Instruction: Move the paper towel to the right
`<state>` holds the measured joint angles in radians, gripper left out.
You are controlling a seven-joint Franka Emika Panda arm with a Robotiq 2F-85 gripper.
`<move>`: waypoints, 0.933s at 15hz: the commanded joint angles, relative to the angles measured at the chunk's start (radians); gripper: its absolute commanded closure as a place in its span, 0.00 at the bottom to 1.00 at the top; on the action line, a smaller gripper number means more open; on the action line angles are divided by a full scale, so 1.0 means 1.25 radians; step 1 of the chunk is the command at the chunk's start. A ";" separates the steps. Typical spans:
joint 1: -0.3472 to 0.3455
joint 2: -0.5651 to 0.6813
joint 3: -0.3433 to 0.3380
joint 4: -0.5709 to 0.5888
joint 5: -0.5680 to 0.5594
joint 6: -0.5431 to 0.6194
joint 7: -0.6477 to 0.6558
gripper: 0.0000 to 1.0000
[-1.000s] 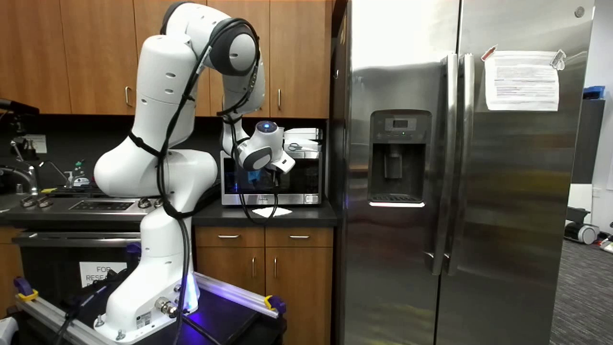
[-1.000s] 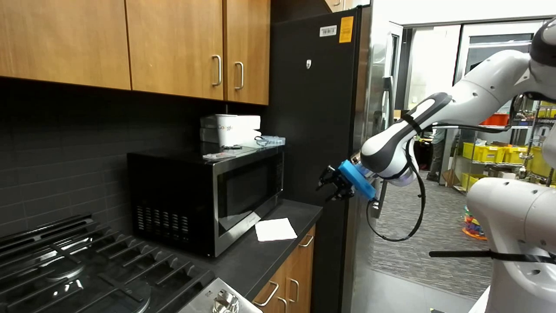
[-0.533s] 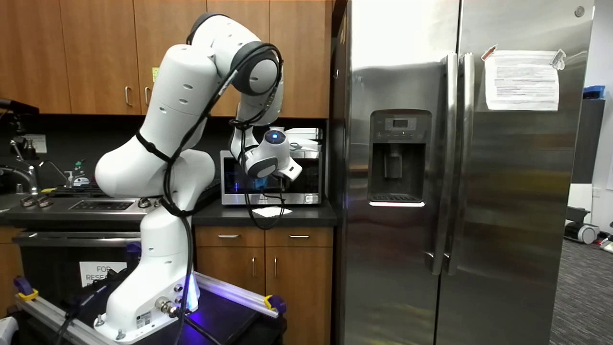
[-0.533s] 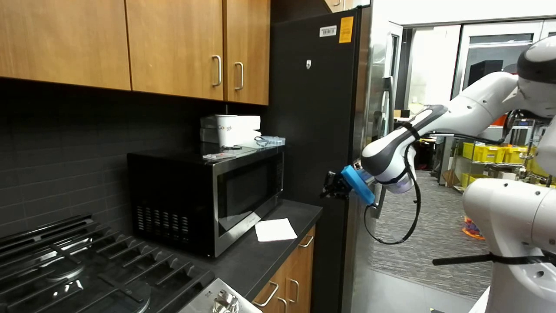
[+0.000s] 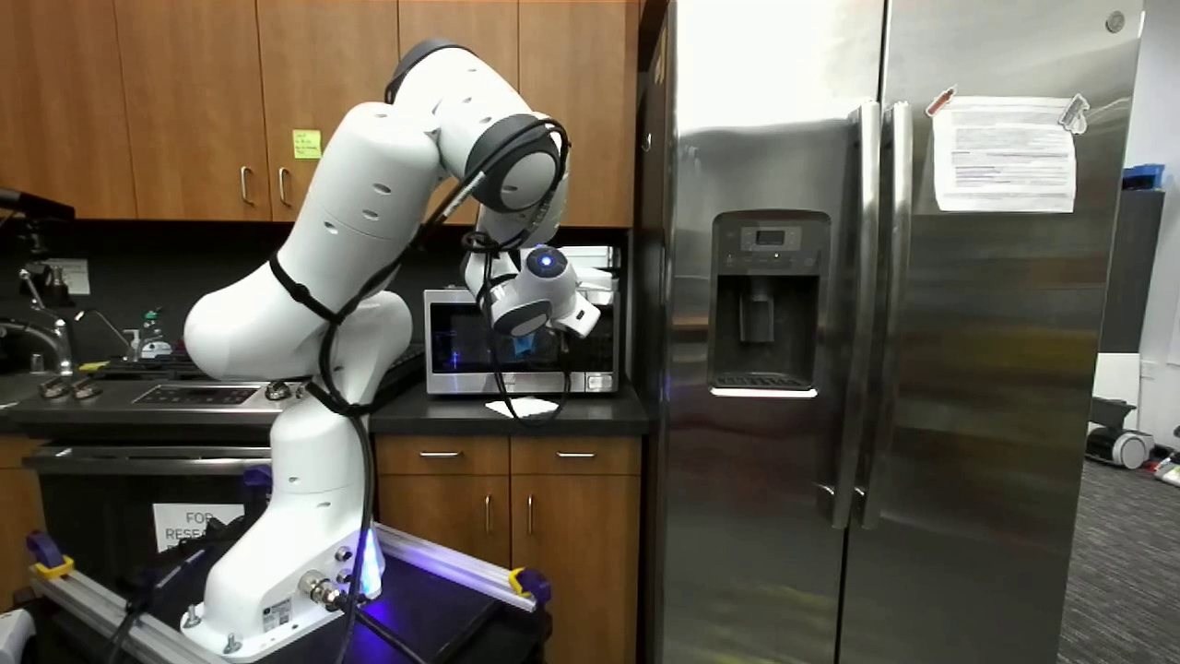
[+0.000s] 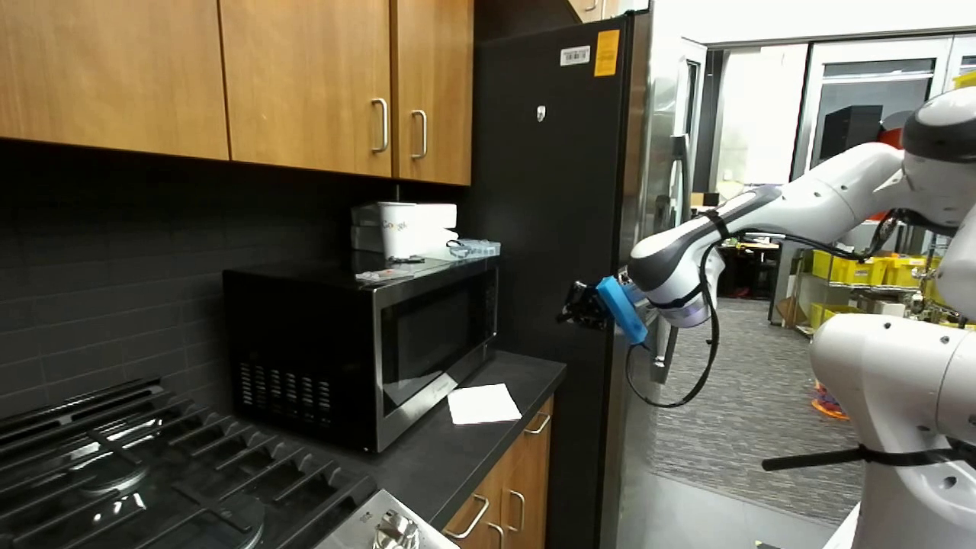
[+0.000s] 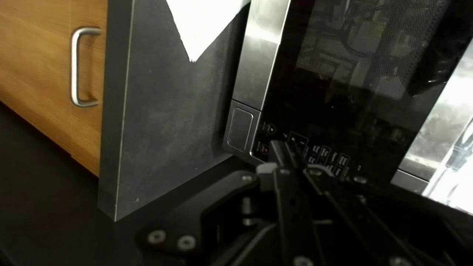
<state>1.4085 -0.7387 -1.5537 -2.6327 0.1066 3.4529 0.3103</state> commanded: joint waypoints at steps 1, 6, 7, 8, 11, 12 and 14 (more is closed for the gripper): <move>0.039 -0.068 -0.024 0.062 0.004 0.000 -0.061 1.00; 0.161 -0.127 -0.078 0.163 0.006 0.002 -0.097 1.00; 0.192 -0.139 -0.091 0.184 0.006 0.003 -0.103 1.00; 0.223 -0.153 -0.106 0.206 0.004 0.002 -0.111 1.00; 0.311 -0.187 -0.143 0.267 0.005 0.002 -0.126 1.00; 0.333 -0.190 -0.152 0.280 0.008 0.001 -0.128 1.00; 0.366 -0.215 -0.177 0.306 0.001 0.000 -0.144 1.00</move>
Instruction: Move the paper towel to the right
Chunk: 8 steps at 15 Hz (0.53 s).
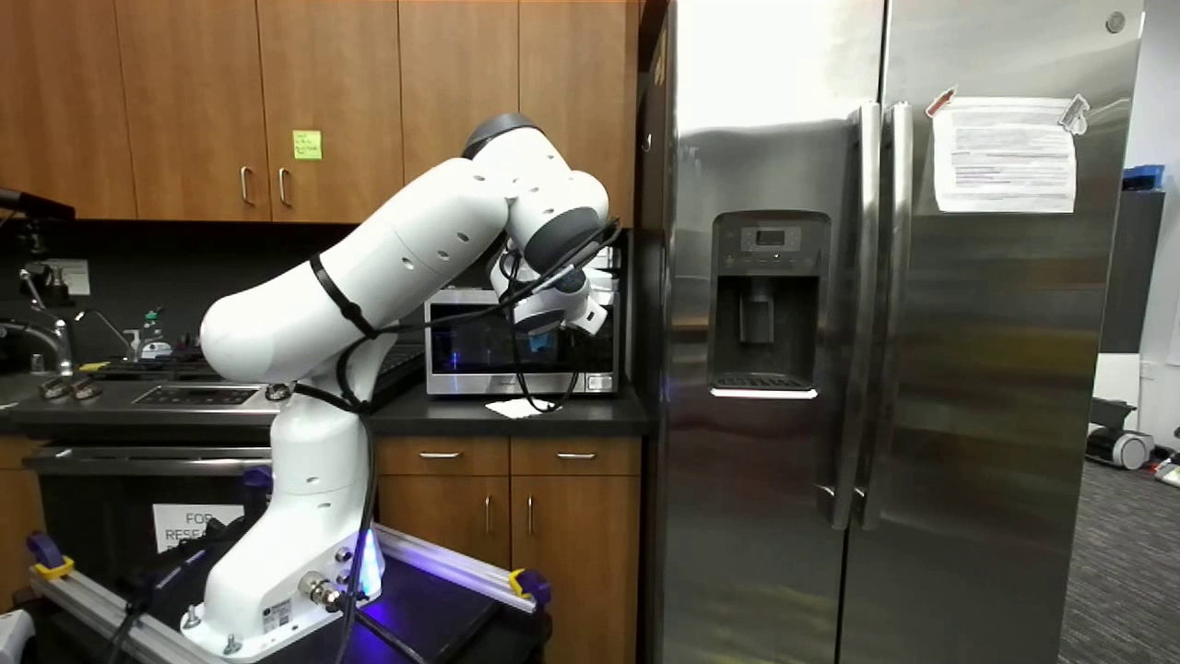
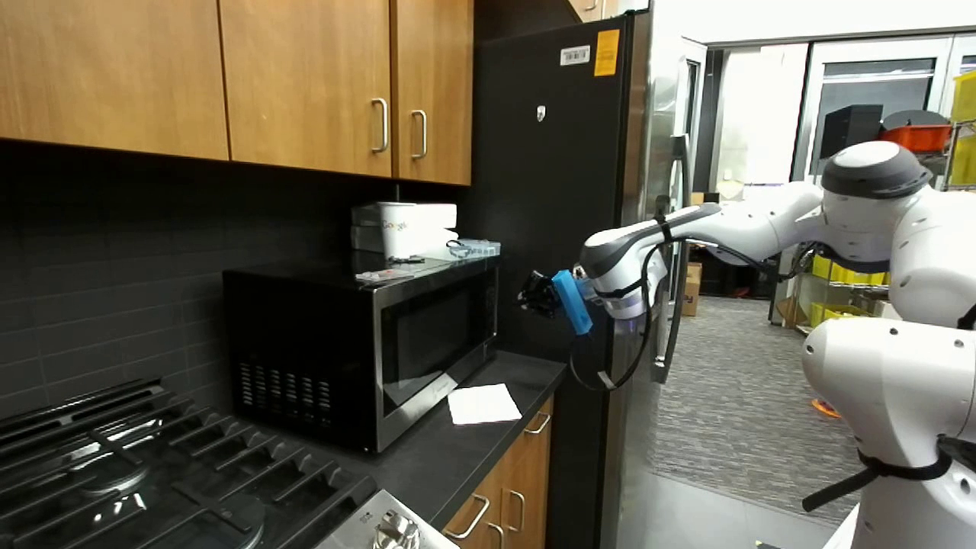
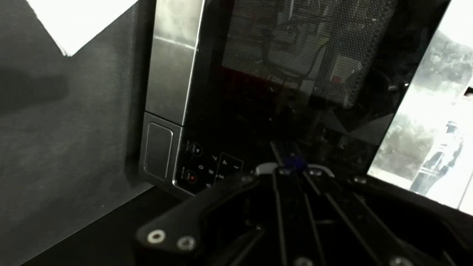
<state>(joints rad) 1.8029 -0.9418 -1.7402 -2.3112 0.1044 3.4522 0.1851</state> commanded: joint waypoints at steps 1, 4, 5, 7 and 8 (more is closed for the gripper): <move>0.066 -0.058 -0.037 0.061 0.003 0.001 -0.047 1.00; 0.091 -0.080 -0.062 0.091 0.000 0.001 -0.064 1.00; 0.095 -0.089 -0.069 0.101 -0.004 0.001 -0.072 1.00; 0.104 -0.106 -0.076 0.120 -0.008 0.002 -0.084 1.00; 0.106 -0.112 -0.078 0.127 -0.009 0.002 -0.088 1.00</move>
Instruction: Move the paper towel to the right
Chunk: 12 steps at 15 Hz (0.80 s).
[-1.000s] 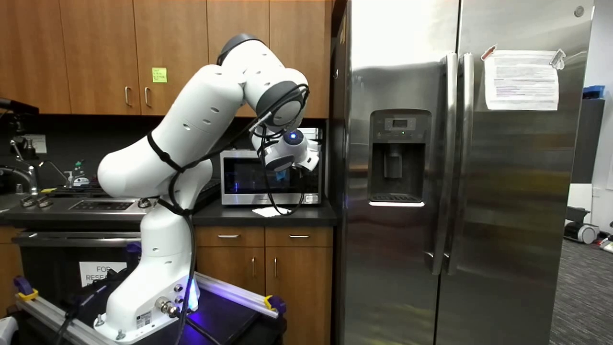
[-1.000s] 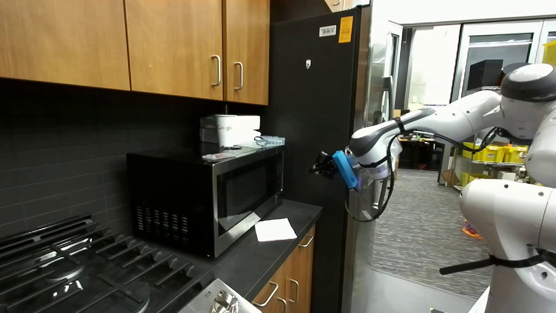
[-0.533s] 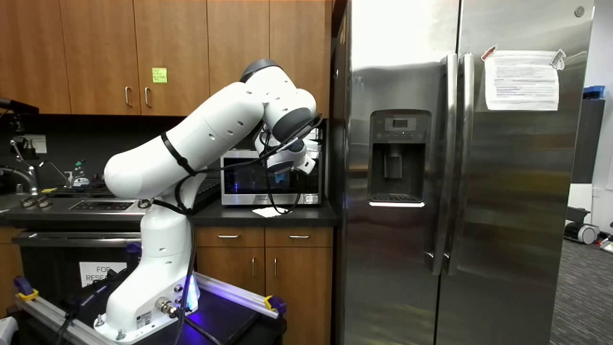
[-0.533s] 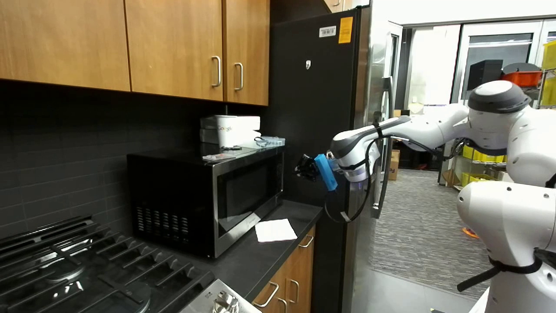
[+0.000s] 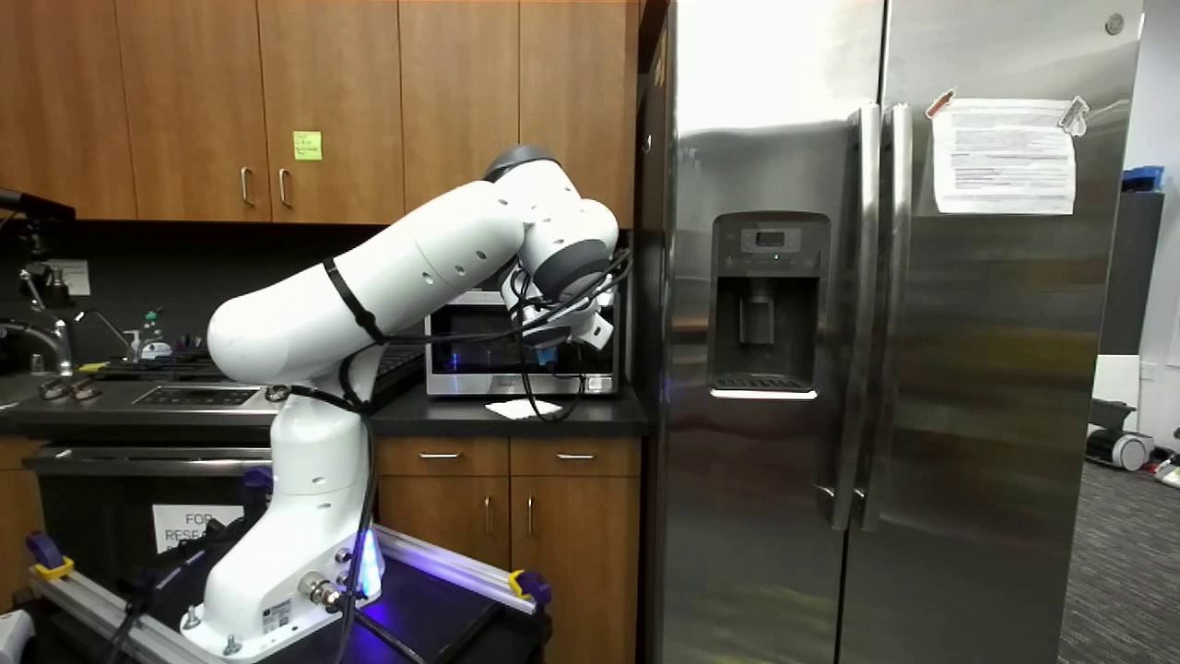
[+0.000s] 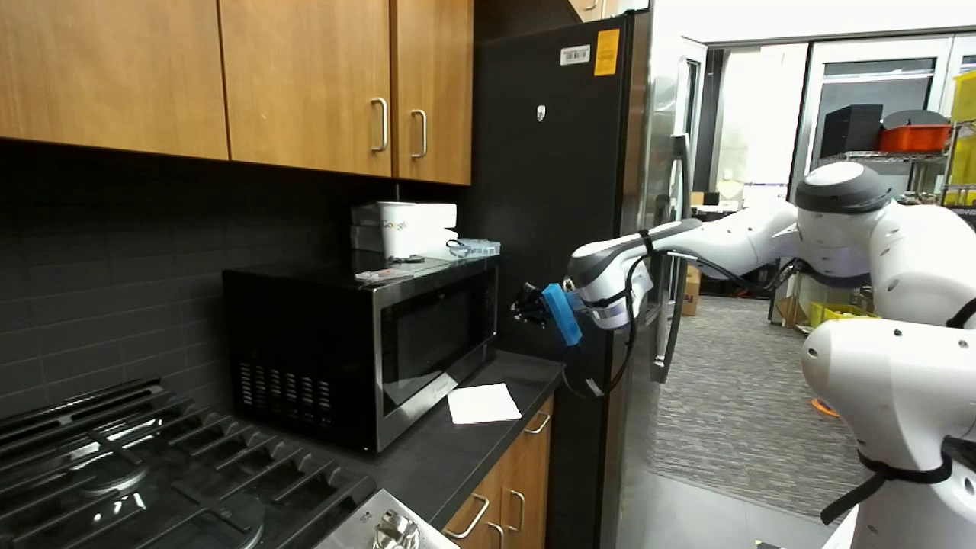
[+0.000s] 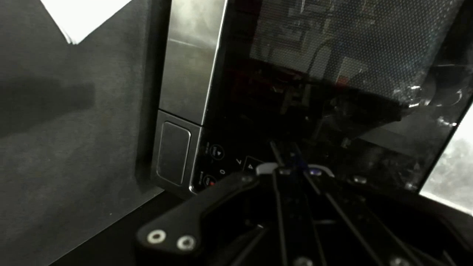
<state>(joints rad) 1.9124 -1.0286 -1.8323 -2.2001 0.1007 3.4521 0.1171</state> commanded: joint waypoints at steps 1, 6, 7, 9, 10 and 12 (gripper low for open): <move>0.021 -0.053 -0.006 0.048 -0.009 0.003 -0.042 1.00; 0.043 -0.078 -0.004 0.092 -0.020 0.003 -0.061 1.00; 0.052 -0.080 -0.006 0.100 -0.021 0.003 -0.063 1.00; 0.070 -0.084 -0.009 0.118 -0.019 0.003 -0.067 1.00; 0.079 -0.090 -0.010 0.129 -0.022 0.000 -0.070 1.00; 0.097 -0.095 -0.013 0.152 -0.022 -0.008 -0.075 1.00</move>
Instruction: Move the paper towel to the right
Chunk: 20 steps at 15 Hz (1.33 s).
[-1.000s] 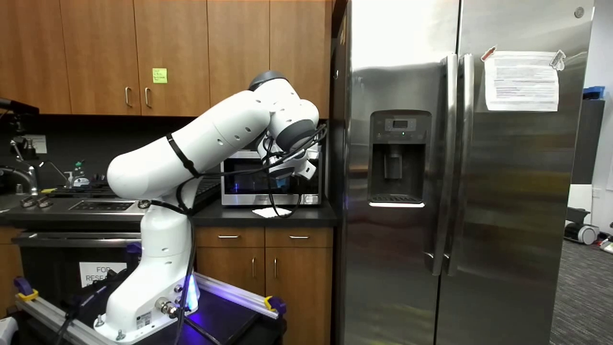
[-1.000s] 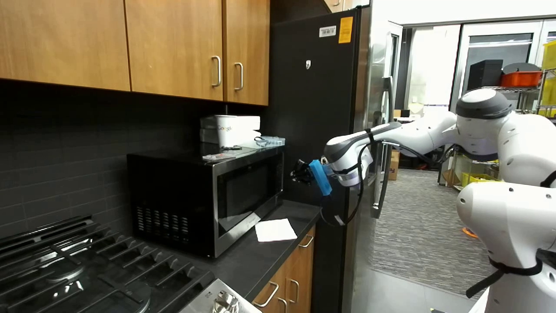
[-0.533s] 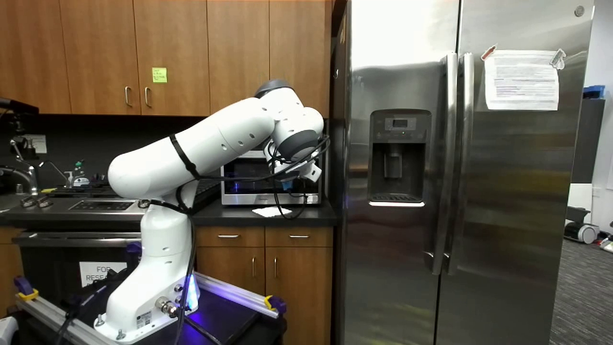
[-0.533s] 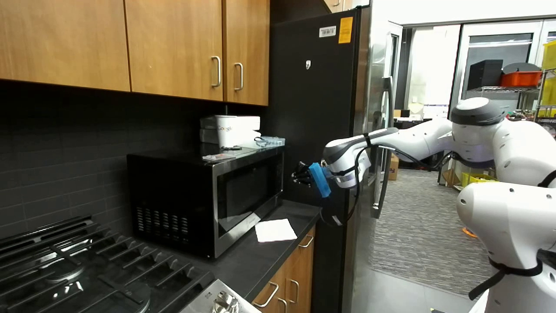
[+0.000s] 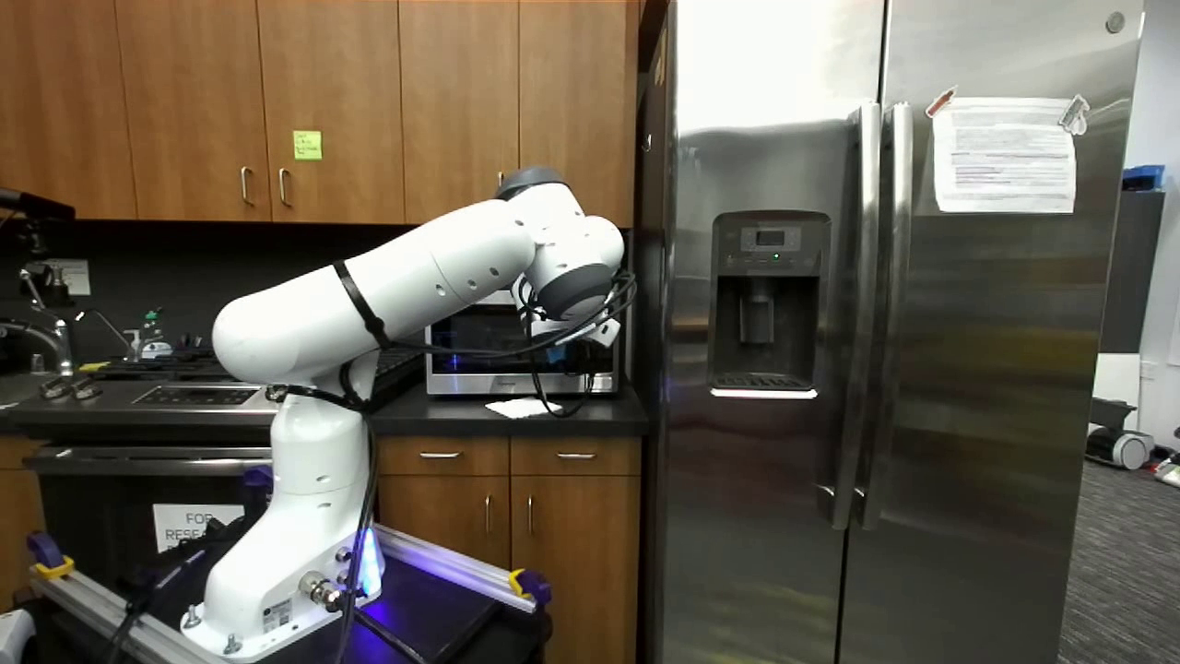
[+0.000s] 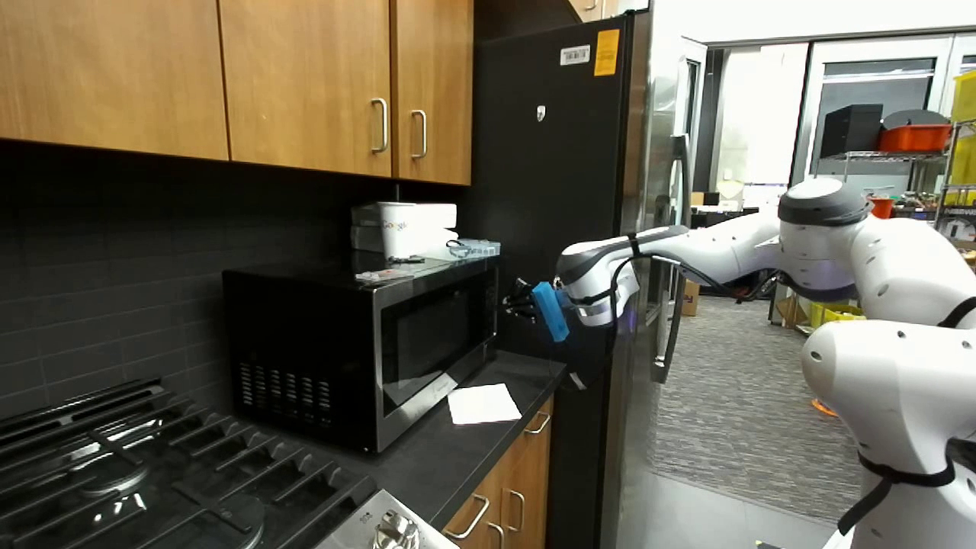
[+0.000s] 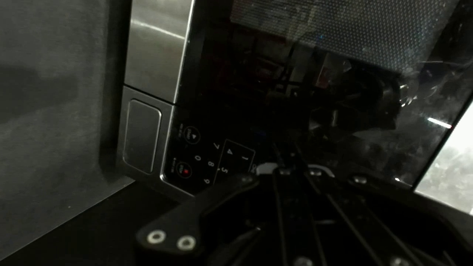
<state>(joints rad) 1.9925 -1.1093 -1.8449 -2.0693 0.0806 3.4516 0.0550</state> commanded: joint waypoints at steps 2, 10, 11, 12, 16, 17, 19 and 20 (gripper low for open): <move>0.048 -0.031 -0.006 0.069 -0.005 -0.014 -0.030 1.00; 0.079 -0.014 -0.020 0.138 0.001 -0.040 -0.042 1.00; 0.079 -0.013 -0.022 0.143 0.002 -0.044 -0.042 1.00; 0.081 -0.014 -0.023 0.149 0.002 -0.047 -0.043 1.00; 0.080 -0.018 -0.027 0.153 0.000 -0.045 -0.049 1.00; 0.083 -0.018 -0.028 0.155 0.000 -0.045 -0.049 1.00; 0.089 -0.024 -0.028 0.166 -0.002 -0.052 -0.050 1.00; 0.091 -0.023 -0.029 0.168 -0.002 -0.056 -0.050 1.00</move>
<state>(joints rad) 2.0816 -1.1234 -1.8787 -1.8947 0.0804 3.3966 0.0093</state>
